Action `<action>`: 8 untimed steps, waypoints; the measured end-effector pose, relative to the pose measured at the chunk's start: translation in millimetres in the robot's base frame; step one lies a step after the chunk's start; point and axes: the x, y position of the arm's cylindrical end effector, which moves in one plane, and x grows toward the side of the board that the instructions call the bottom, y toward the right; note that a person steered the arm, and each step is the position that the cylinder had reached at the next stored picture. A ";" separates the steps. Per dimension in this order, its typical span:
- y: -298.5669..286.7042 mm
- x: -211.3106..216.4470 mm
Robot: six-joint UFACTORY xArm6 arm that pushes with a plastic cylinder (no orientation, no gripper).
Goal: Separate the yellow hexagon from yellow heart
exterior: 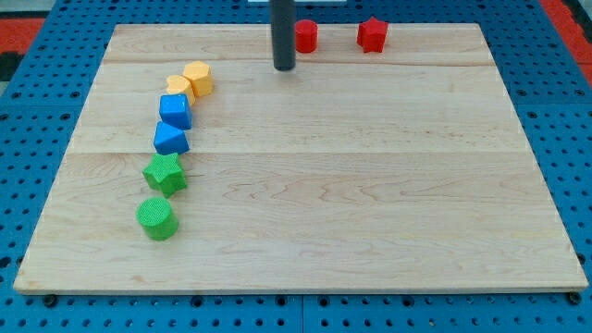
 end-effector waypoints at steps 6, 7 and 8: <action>-199.6 -20.1; -171.1 -38.5; -141.3 -57.2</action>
